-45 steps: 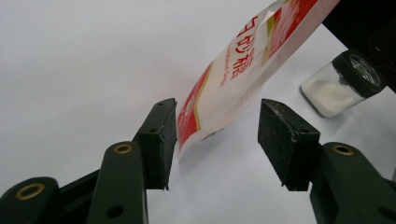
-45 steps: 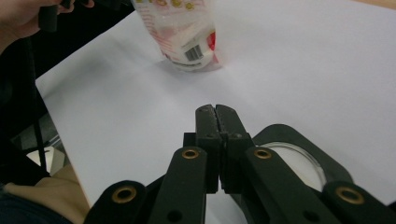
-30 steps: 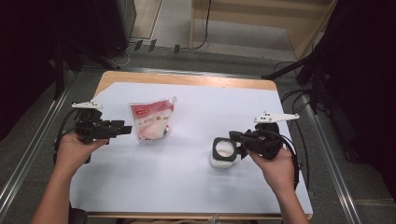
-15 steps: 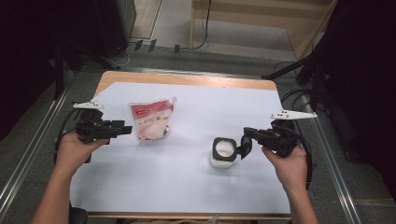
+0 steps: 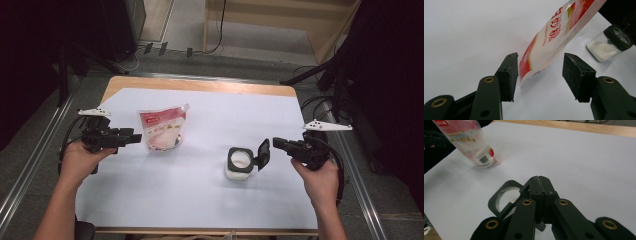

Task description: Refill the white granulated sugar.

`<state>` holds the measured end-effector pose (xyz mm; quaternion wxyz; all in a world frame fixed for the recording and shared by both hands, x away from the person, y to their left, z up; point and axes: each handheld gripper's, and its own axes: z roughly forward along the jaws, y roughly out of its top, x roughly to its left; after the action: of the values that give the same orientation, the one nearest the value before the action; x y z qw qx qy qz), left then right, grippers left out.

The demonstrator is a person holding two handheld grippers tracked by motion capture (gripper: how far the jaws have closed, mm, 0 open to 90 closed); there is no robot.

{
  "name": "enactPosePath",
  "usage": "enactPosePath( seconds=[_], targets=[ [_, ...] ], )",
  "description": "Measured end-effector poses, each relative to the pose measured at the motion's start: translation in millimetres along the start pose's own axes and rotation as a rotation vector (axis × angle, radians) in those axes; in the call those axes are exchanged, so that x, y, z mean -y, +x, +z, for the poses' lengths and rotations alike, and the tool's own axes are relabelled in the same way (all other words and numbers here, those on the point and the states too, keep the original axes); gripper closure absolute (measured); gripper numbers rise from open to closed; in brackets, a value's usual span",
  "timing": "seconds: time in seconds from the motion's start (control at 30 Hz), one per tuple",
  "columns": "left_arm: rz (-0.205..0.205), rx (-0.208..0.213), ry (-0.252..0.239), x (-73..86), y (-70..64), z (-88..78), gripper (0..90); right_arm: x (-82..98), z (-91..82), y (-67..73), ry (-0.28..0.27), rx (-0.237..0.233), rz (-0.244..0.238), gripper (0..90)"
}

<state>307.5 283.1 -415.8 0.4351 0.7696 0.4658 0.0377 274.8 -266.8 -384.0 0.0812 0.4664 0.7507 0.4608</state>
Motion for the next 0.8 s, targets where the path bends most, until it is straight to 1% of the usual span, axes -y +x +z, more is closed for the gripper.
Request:
enactPosePath(
  seconds=[0.13, 0.27, 0.37, 0.43, 0.47, 0.67, 0.73, 0.8],
  targets=[
    [-0.001, 0.000, 0.006, -0.3, 0.8, 0.0, 47.3, 4.6, 5.7, -3.7, 0.027, 0.010, 0.010, 90.0],
    [0.001, 0.004, 0.003, -0.9, 1.1, 0.9, 47.3, 9.4, 11.7, -4.7, 0.049, 0.008, 0.014, 90.0],
    [0.002, -0.004, 0.009, -1.0, 0.5, 2.0, 47.2, 11.9, 15.3, -3.3, 0.058, -0.002, 0.016, 90.0],
    [0.011, -0.001, 0.015, -0.9, 0.4, 1.9, 47.1, 13.9, 18.7, -1.2, 0.070, -0.009, 0.014, 90.0],
    [0.013, 0.000, 0.014, -0.9, 0.2, 2.1, 47.1, 14.4, 20.0, -0.3, 0.076, -0.002, 0.005, 90.0],
    [0.010, 0.001, 0.013, -0.7, -0.3, 3.1, 46.9, 16.3, 22.4, -0.1, 0.071, -0.010, 0.014, 90.0],
    [0.011, 0.006, 0.010, -0.7, -0.9, 3.0, 46.4, 17.0, 23.9, 0.6, 0.074, -0.016, 0.010, 90.0],
    [0.013, -0.001, 0.004, -0.6, -1.8, 3.0, 46.1, 17.2, 25.0, 1.8, 0.076, -0.019, 0.004, 90.0]
  ],
)
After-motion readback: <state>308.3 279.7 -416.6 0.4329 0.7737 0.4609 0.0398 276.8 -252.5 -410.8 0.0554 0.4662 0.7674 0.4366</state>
